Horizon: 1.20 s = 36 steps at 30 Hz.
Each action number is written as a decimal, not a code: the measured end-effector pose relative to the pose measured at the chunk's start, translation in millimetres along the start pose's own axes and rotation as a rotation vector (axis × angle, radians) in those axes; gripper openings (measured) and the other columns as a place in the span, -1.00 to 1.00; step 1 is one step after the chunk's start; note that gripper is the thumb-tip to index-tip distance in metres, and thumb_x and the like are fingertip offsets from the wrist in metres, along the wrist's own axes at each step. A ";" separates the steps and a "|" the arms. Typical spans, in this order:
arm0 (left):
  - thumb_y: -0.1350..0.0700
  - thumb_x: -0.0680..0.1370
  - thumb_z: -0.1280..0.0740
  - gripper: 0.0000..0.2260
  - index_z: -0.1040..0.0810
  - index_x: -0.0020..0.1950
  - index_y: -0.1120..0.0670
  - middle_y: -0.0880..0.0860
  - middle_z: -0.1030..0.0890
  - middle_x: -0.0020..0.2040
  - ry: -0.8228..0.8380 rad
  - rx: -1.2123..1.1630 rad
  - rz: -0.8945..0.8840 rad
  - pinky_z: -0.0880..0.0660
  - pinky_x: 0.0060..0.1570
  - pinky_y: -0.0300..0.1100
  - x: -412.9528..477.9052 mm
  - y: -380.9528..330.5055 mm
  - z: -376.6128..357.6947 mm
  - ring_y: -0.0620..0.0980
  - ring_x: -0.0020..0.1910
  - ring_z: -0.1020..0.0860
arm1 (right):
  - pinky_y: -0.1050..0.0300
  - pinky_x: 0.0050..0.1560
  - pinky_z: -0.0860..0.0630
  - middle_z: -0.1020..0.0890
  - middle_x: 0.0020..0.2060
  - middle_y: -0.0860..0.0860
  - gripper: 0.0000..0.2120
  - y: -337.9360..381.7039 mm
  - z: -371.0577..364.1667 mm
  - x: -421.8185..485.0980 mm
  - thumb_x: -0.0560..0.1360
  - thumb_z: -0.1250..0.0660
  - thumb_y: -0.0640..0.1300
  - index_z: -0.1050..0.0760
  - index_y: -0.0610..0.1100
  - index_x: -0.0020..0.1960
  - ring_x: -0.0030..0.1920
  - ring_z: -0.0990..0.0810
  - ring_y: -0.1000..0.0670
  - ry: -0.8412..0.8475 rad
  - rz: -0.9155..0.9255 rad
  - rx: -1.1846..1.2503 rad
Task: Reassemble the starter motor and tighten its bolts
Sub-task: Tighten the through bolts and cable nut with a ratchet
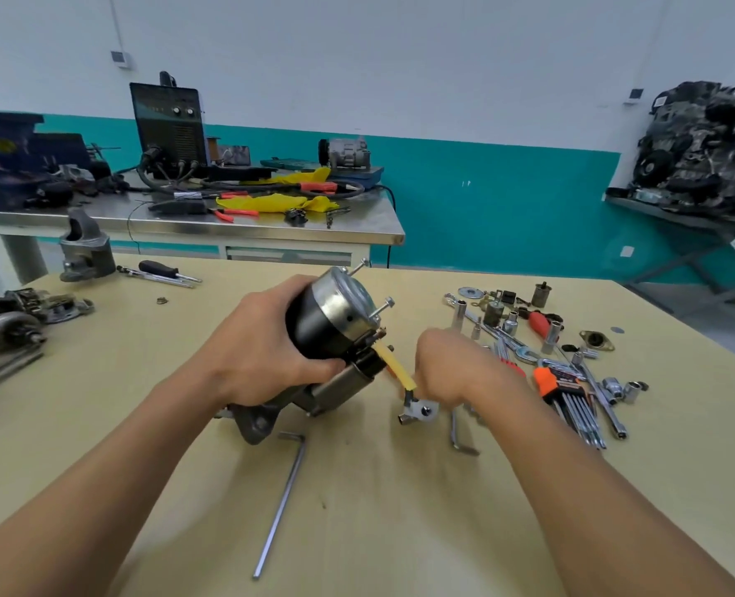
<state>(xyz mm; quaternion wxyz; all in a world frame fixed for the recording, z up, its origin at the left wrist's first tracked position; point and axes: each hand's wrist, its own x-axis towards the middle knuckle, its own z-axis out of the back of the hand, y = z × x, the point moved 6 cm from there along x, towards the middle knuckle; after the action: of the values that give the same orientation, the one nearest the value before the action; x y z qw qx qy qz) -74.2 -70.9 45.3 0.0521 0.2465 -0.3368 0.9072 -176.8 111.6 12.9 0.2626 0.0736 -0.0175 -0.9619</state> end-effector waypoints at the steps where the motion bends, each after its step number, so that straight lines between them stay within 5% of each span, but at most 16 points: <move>1: -0.20 0.18 -0.54 -0.33 -0.44 0.26 -0.27 -0.24 -0.60 0.02 0.013 0.000 0.010 -0.53 -0.10 -0.32 1.9 1.5 0.5 -0.28 -0.01 -0.57 | 0.15 -0.42 -0.32 -0.39 -0.41 -0.06 -0.71 0.4 -4.2 -0.2 0.49 -0.36 -0.26 -0.34 -0.17 -0.35 -0.42 -0.35 -0.02 0.029 0.000 -0.011; 8: 0.00 0.29 -0.65 -0.38 -0.48 0.27 -0.18 -0.21 -0.62 0.04 0.047 -0.037 0.022 -0.53 -0.06 -0.22 0.5 11.1 8.6 -0.22 0.01 -0.57 | 0.14 -0.44 -0.24 -0.38 -0.45 -0.03 -0.69 -16.0 -4.4 -0.9 0.49 -0.39 -0.08 -0.39 -0.17 -0.34 -0.45 -0.33 0.00 0.058 -0.064 0.304; 13: -0.32 0.19 -0.53 -0.28 -0.45 0.30 -0.22 -0.25 -0.62 0.07 0.060 -0.090 0.029 -0.52 -0.01 -0.31 3.7 0.0 9.8 -0.28 0.03 -0.57 | 0.24 -0.52 -0.25 -0.70 -0.35 -0.03 -0.76 -32.3 13.4 1.2 0.56 -0.27 -0.09 -0.60 -0.24 -0.11 -0.51 -0.36 0.07 -0.038 -0.117 0.800; 15: -0.37 0.17 -0.57 -0.19 -0.39 0.35 -0.22 -0.28 -0.59 0.09 0.038 -0.086 0.012 -0.48 -0.04 -0.44 11.2 -9.9 9.6 -0.30 0.05 -0.56 | 0.22 -0.50 -0.28 -0.71 -0.37 -0.03 -0.79 -25.4 25.6 3.3 0.59 -0.23 -0.14 -0.56 -0.24 -0.09 -0.50 -0.38 0.07 -0.097 -0.059 0.914; 18: -0.42 0.12 -0.56 -0.08 -0.37 0.41 -0.22 -0.25 -0.55 0.11 0.072 -0.049 0.026 -0.51 -0.01 -0.34 24.9 -19.3 8.1 -0.24 0.03 -0.57 | 0.23 -0.51 -0.29 -0.63 -0.36 -0.02 -0.82 -7.7 52.4 6.9 0.64 -0.21 -0.14 -0.50 -0.16 -0.08 -0.55 -0.39 0.13 -0.221 0.046 1.027; 22: -0.41 0.11 -0.52 -0.18 -0.44 0.31 -0.22 -0.24 -0.56 0.05 0.152 -0.029 0.045 -0.47 -0.09 -0.34 36.2 -17.3 6.7 -0.36 -0.02 -0.54 | 0.27 -0.51 -0.31 -0.56 -0.30 -0.01 -0.85 6.5 89.6 12.9 0.65 -0.21 -0.07 -0.43 -0.06 -0.08 -0.46 -0.43 0.12 -0.383 0.091 1.070; 28: -0.24 0.21 -0.52 -0.49 -0.58 0.09 -0.09 -0.04 -0.65 -0.08 0.407 -0.150 0.049 -0.56 -0.10 -0.14 63.0 -11.5 1.6 -0.07 -0.14 -0.62 | 0.22 -0.52 -0.24 -0.42 -0.27 -0.10 -0.79 1.4 70.7 19.5 0.66 -0.16 -0.04 -0.35 -0.08 -0.12 -0.47 -0.31 0.07 -0.377 0.045 1.248; 36: -0.25 0.23 -0.47 -0.45 -0.65 0.07 0.08 -0.02 -0.69 -0.10 0.558 -0.182 0.040 -0.51 -0.03 -0.18 80.1 -7.3 -32.4 -0.06 -0.12 -0.63 | 0.27 -0.57 -0.27 -0.39 -0.41 -0.01 -0.76 -39.1 37.2 12.4 0.67 -0.17 -0.06 -0.36 -0.10 -0.15 -0.55 -0.32 0.11 -0.443 -0.040 1.285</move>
<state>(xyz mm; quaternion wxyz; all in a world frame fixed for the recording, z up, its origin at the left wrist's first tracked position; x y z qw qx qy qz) -155.5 -50.3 67.1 0.1466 -0.0249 -0.3940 0.9070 -212.6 138.8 45.1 0.1392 0.0165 -0.6378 -0.7574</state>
